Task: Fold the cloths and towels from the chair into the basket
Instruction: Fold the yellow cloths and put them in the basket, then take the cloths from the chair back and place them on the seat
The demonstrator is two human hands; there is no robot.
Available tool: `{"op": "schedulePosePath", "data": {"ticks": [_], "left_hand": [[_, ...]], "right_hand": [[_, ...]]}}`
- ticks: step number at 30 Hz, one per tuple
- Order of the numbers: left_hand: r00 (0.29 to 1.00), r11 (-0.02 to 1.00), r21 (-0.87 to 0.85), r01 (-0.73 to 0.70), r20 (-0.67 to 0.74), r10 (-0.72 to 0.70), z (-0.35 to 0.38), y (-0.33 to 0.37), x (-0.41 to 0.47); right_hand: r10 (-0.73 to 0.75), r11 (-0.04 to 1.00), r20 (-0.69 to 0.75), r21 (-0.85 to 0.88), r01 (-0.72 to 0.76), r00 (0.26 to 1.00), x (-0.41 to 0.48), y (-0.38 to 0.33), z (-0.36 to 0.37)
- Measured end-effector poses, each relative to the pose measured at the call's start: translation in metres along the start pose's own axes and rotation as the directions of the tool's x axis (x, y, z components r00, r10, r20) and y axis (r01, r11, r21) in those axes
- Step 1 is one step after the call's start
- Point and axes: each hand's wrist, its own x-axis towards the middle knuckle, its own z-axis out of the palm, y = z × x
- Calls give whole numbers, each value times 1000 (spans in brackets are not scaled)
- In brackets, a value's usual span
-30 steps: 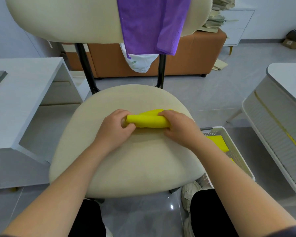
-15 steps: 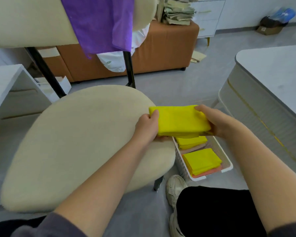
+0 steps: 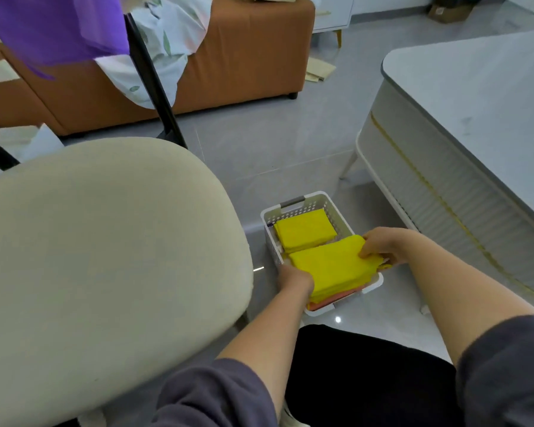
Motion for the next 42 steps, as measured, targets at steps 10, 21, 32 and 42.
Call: {"op": "schedulePosePath", "data": {"ticks": [10,21,32,42], "left_hand": [[1000,972,236,-6,29,-1,25,-8,28],[984,946,273,-174,86,156,1,6,-7],[866,867,15,-498,-37,498,-82,63,-111],[749,772,-112,-626,-362,555,-274,105,-91]], "right_hand": [[-152,958,-149,-266,108,977,52,7,28],[-232,858,-90,-489,159,969,24,-21,28],[-467,848,-466,3,529,751,-111,-118,26],[-642,621,-366,266,737,673,-197,-255,80]]}}
